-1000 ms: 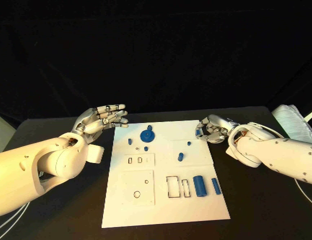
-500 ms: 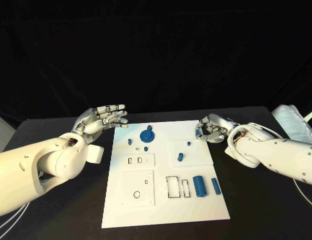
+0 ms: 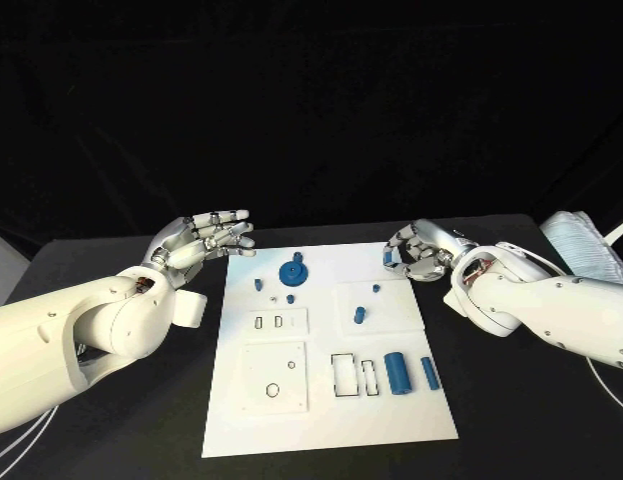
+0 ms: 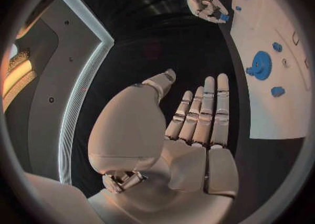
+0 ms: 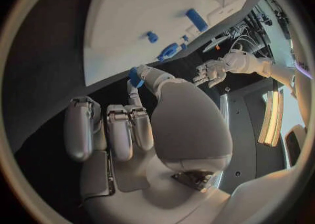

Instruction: Assemble the parts on the task board

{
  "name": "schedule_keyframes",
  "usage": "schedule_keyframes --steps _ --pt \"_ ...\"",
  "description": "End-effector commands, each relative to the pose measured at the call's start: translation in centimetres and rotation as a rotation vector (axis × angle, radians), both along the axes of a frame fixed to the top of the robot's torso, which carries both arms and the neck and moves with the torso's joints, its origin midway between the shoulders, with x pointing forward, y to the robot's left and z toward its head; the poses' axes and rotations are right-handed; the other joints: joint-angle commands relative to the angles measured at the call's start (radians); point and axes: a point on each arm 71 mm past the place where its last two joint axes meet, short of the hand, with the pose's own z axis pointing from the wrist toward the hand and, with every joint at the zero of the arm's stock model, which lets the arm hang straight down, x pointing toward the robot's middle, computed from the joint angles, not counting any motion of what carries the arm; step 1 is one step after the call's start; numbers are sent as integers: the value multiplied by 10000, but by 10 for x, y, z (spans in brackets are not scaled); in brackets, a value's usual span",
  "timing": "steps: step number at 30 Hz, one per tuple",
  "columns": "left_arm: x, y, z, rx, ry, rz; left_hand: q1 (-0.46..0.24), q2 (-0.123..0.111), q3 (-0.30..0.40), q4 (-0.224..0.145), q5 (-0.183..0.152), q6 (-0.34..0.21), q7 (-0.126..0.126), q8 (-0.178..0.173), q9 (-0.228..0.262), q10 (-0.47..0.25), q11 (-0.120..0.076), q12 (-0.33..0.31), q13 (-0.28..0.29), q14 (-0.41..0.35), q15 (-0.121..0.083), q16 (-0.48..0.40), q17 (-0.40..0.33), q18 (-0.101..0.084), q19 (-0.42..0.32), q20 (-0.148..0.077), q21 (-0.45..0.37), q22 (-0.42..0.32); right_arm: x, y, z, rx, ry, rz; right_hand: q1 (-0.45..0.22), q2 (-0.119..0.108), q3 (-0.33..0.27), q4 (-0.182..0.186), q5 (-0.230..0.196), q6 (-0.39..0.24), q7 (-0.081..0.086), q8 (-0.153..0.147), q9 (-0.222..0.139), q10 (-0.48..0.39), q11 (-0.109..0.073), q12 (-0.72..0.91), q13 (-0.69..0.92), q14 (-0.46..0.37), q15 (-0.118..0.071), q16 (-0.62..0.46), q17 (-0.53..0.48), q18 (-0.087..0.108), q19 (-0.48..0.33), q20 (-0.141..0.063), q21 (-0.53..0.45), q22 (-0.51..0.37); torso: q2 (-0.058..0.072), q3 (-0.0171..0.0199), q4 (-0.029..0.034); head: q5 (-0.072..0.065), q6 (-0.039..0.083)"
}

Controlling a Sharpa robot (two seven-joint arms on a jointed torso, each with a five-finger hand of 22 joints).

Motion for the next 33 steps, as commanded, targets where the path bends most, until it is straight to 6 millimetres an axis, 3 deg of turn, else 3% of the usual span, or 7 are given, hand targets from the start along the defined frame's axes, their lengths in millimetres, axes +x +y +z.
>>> schedule_keyframes --steps 1,7,13,18,23,26,33 --pt "0 -3 0 -45 -27 -192 -12 118 35 -10 -9 7 739 -45 -1 -77 11 -47 -5 -67 5 54 21 171 -72 11 70 24 -5 10 6 302 184 -181 -63 31 42 -25 -24 -46 -1 33 78 935 -83 12 2528 1043 -83 37 2627 -51 165 -90 2 1035 -49 -28 -41 34 -13" --pt "1 -5 -1 3 18 -222 -7 136 56 -24 -10 186 744 19 31 77 -7 54 21 -57 -8 99 47 180 -104 13 137 61 -25 54 13 698 544 -67 -165 52 83 2 159 -87 -6 67 84 897 -87 -23 2491 1043 -75 37 2627 -43 150 -91 -48 1006 -120 -49 -36 192 -31" --pt "1 -7 -1 114 13 -284 -35 165 146 -34 -15 700 664 196 118 669 -129 422 99 56 -98 291 141 196 -219 -13 288 147 -43 97 13 757 770 237 -255 51 75 42 189 -91 -7 92 91 888 -88 -31 2483 1043 -73 37 2627 -45 155 -91 -44 1013 -156 -91 -21 229 -92" --pt "1 -8 -2 152 42 -316 -76 128 262 -33 -17 837 634 265 132 906 -195 632 123 287 -193 685 318 208 -162 -79 562 296 -54 131 7 515 743 745 -254 61 88 35 203 -80 -20 109 97 896 -97 -24 2491 1043 -75 37 2627 -40 147 -92 -68 997 -157 -82 -49 375 -125" --pt "0 -10 -2 164 78 -461 -107 63 404 -52 -22 836 603 327 125 876 -267 775 103 768 -352 1617 724 219 264 -268 1348 720 -61 153 -4 356 936 1058 -254 52 89 26 208 -81 -24 114 99 902 -101 -19 2496 1043 -77 37 2627 -34 136 -92 -94 977 -112 -82 -2 334 -77" --pt "0 -11 -2 204 91 -540 -146 23 501 -41 -22 861 567 390 131 969 -327 931 117 914 -437 2293 1022 214 376 -371 1906 1045 -62 164 -12 262 1024 1191 -254 49 89 24 210 -82 -24 115 99 898 -102 -23 2492 1043 -78 37 2627 -28 127 -92 -117 960 -120 -65 -20 353 -105" --pt "0 -13 -2 314 108 -737 -259 -91 760 57 -25 1073 456 666 198 1295 -460 1292 181 1029 -597 3413 1522 222 567 -547 2970 1652 -66 181 -27 -107 857 1547 -257 37 89 17 220 -87 -25 117 100 870 -104 -48 2465 1043 -80 37 2627 -10 94 -93 -199 899 -107 -69 4 412 -207"
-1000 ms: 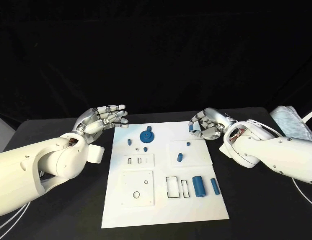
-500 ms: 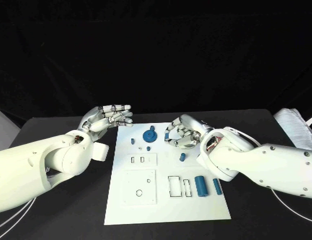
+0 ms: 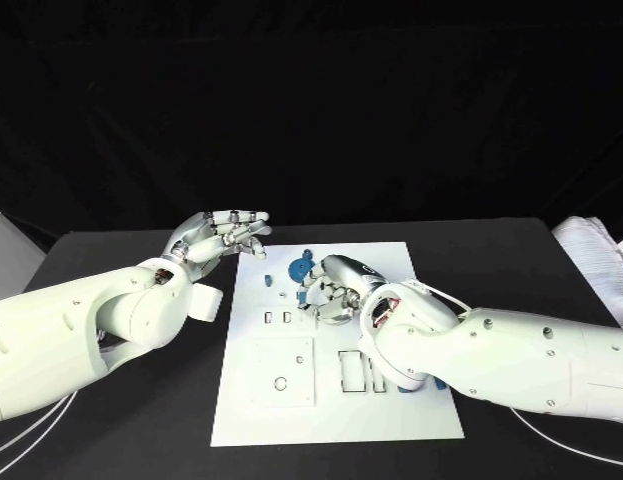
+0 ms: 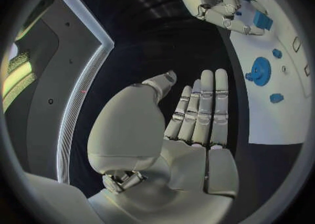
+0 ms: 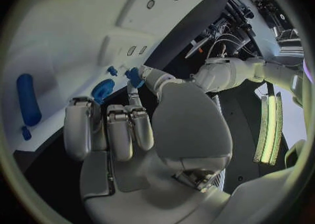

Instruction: Assemble the parts on the task board

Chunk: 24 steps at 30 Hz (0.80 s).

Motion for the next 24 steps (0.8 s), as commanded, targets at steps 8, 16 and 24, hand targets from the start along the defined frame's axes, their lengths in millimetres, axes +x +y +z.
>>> schedule_keyframes --steps 8,16,24 --pt "-2 -5 1 126 -20 -461 -164 -100 205 49 -29 31 271 162 27 69 -29 135 13 49 -91 687 304 118 183 -65 689 373 -3 14 -14 -697 -451 289 -66 -14 62 -24 64 -2 -42 47 100 909 -72 -44 2466 1042 -83 37 2631 -12 100 -96 -21 914 9 8 6 67 -128" --pt "-2 -5 0 207 -6 -494 -181 -115 229 63 -32 19 275 180 29 61 -28 147 12 49 -93 797 349 120 191 -70 797 431 -5 18 -22 -823 -347 318 -65 -18 66 -31 71 -5 -43 50 101 909 -74 -44 2466 1042 -85 37 2631 -9 95 -96 -34 905 1 12 8 85 -189" --pt "-2 -5 0 262 6 -488 -191 -124 234 69 -33 14 278 186 29 56 -27 150 11 48 -93 833 363 120 195 -71 834 450 -7 21 -28 -1014 -254 393 -81 -36 66 -38 73 -20 -38 53 101 903 -72 -50 2460 1042 -87 37 2631 -6 90 -98 -50 894 -5 10 5 108 -224"
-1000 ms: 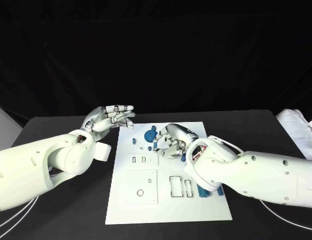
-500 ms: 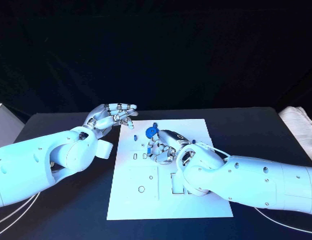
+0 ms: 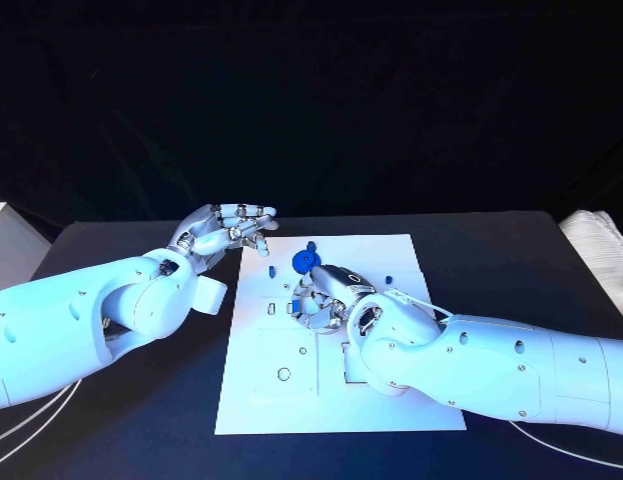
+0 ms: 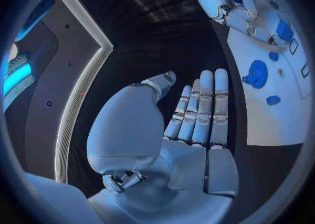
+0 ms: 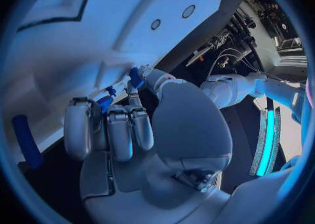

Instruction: Assemble the parts on the task board

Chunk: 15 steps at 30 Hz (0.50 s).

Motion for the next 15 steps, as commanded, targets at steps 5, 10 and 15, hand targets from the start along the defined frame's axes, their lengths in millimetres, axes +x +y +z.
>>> schedule_keyframes --steps 5,10,15 --pt "-1 -2 1 34 -34 -236 -87 -19 70 18 -33 13 278 45 8 20 9 47 4 10 -57 81 19 129 54 0 62 22 -2 1 -4 -418 -14 128 -111 -52 33 -5 18 -19 -17 18 88 885 -69 -66 2445 1041 -87 37 2633 -4 85 -100 -64 879 -6 2 -20 11 -20" --pt "-1 -2 1 36 -24 -255 -90 -22 70 19 -33 10 280 45 8 17 10 47 3 9 -56 89 22 129 53 0 69 26 -4 2 -6 -512 -51 184 -128 -66 29 -4 11 -35 -12 16 86 884 -66 -67 2444 1041 -85 37 2633 -4 85 -100 -67 878 -8 4 -10 19 -28" --pt "-1 -1 1 43 -13 -255 -93 -23 74 22 -34 6 280 48 8 12 11 48 2 8 -55 107 29 128 52 1 86 35 -4 1 -7 -610 -96 182 -144 -79 25 -3 4 -50 -8 15 85 872 -63 -78 2432 1041 -84 37 2633 2 75 -99 -93 860 -4 5 -17 20 -31"
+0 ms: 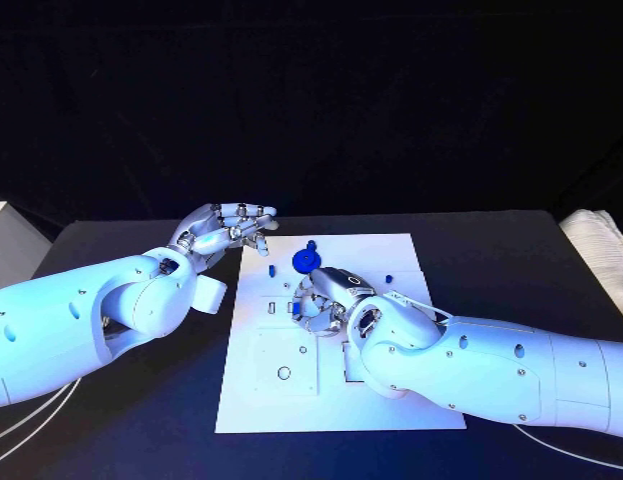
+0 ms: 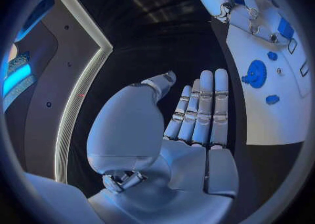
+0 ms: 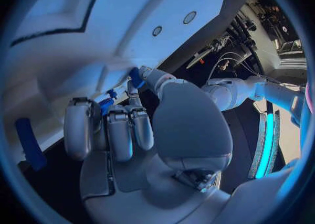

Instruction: Assemble the parts on the task board

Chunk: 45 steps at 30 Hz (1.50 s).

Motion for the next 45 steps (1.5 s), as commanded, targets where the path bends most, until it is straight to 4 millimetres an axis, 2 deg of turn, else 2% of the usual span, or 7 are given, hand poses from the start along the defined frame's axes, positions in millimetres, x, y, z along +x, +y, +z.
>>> schedule_keyframes --steps 1,16,25,35,39,42,45 --pt "-1 -2 1 -33 -32 -235 -93 -24 47 -5 -34 7 280 48 9 13 12 48 4 8 -56 63 21 133 52 0 51 24 -2 1 -3 -383 -66 114 -79 -13 26 -3 5 -50 -3 19 -19 872 -63 -54 2434 1041 -84 37 2634 2 75 -99 -58 862 3 2 -1 -4 -4" --pt "-1 -2 1 -14 4 -254 -96 -27 49 -3 -34 3 281 50 8 8 13 48 3 6 -55 79 27 132 50 1 66 33 -3 2 -3 -412 -277 158 -219 -159 -29 5 -14 -156 31 13 -34 826 -34 -96 2390 1041 -62 37 2634 12 55 -88 -120 827 5 -2 -2 -9 5" --pt "-1 -2 0 -2 23 -268 -97 -29 51 -2 -34 0 283 52 8 5 13 48 3 4 -54 89 31 131 47 2 76 38 -3 1 -2 -365 -354 144 -478 -398 -165 86 -208 -563 175 -147 -140 667 90 -241 2242 1041 35 37 2634 29 19 -16 -241 761 10 2 -5 -3 8" --pt "-1 -3 0 24 31 -296 -101 -32 53 1 -35 -3 283 54 8 2 15 49 2 0 -53 102 37 130 43 3 89 45 -2 1 -2 -320 -386 139 -565 -481 -264 142 -387 -765 247 -228 -202 472 159 -416 2064 1041 98 37 2634 47 -15 42 -343 701 8 -4 -11 -28 -2" --pt "0 -3 0 38 44 -307 -104 -34 54 3 -35 -6 285 54 8 -2 16 49 2 -3 -52 109 39 130 41 3 95 49 -2 1 -2 -199 -436 160 -617 -549 -522 239 -999 -991 304 -296 -264 57 216 -794 1678 1041 153 37 2634 75 -66 102 -488 617 6 -3 -12 -26 3" --pt "0 -3 0 63 44 -306 -108 -48 71 9 -36 -41 301 62 5 -33 29 54 -1 25 -48 268 104 128 31 9 218 118 -2 0 -1 -69 -485 205 -664 -617 -798 335 -1089 -1116 326 -327 -295 -23 242 -866 1602 1041 176 37 2634 82 -75 127 -530 599 2 2 1 -44 7" --pt "0 -3 0 98 45 -305 -110 -58 90 13 -38 -61 308 76 5 -50 34 67 -1 32 -42 417 164 129 10 13 337 186 -3 0 0 78 -505 281 -640 -625 -1550 549 -819 -1238 340 -317 -325 -108 274 -935 1520 1041 198 37 2634 91 -84 154 -593 577 -1 -1 6 -46 8"
